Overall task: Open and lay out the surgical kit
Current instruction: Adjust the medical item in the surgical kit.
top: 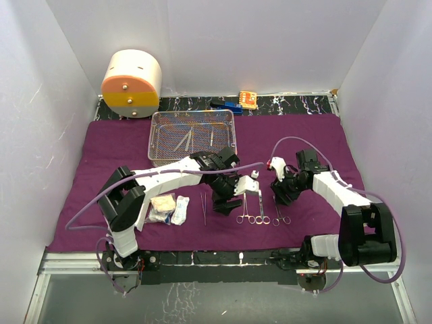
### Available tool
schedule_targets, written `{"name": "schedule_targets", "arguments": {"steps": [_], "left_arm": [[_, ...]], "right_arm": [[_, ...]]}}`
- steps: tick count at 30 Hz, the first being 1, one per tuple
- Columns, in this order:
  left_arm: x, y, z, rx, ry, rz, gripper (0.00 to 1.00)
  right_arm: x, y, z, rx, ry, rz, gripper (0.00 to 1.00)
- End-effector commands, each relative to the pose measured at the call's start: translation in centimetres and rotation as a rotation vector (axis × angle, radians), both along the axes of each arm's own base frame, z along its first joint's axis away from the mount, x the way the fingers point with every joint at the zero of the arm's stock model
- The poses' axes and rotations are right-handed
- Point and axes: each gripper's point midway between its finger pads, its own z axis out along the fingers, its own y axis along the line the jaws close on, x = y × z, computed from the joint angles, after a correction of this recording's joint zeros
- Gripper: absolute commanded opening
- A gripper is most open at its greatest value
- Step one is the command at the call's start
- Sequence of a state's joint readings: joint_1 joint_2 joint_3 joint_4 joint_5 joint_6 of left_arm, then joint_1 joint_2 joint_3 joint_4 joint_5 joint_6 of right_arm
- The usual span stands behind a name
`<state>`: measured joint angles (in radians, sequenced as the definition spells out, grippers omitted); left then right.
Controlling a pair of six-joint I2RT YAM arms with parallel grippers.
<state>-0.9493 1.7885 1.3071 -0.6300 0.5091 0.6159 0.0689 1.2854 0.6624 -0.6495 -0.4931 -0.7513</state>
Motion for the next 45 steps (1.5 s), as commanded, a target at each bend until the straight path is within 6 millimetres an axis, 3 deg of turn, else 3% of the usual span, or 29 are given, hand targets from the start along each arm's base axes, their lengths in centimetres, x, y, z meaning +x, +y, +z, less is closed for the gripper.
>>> {"name": "schedule_targets", "arguments": {"steps": [1,16,21,29,37,45], "left_arm": [[-0.5,0.3,1.6,-0.037,0.001,-0.018,0.64],[-0.4,0.5,1.0,-0.020,0.003,-0.022,0.65],[-0.5,0.6,0.8,-0.017,0.000,-0.026,0.65],[0.9,1.1,1.0,-0.029,0.002,0.027,0.65],[2.6,2.3,1.1,-0.039,0.022,0.088,0.65],[3.8,3.1,1.3,-0.053,0.029,0.136,0.65]], "right_arm": [[0.8,-0.4,0.5,-0.039,-0.067,0.034,0.50],[-1.1,0.0,-0.3,-0.092,-0.046,0.111,0.59],[-1.4,0.1,0.3,-0.090,-0.053,0.153,0.62],[-3.3,1.1,0.6,-0.098,-0.070,0.291,0.75],[-3.2,2.0,0.6,-0.167,-0.170,0.377,0.87],[-3.1,2.3,-0.4,-0.218,-0.182,0.398,0.90]]}}
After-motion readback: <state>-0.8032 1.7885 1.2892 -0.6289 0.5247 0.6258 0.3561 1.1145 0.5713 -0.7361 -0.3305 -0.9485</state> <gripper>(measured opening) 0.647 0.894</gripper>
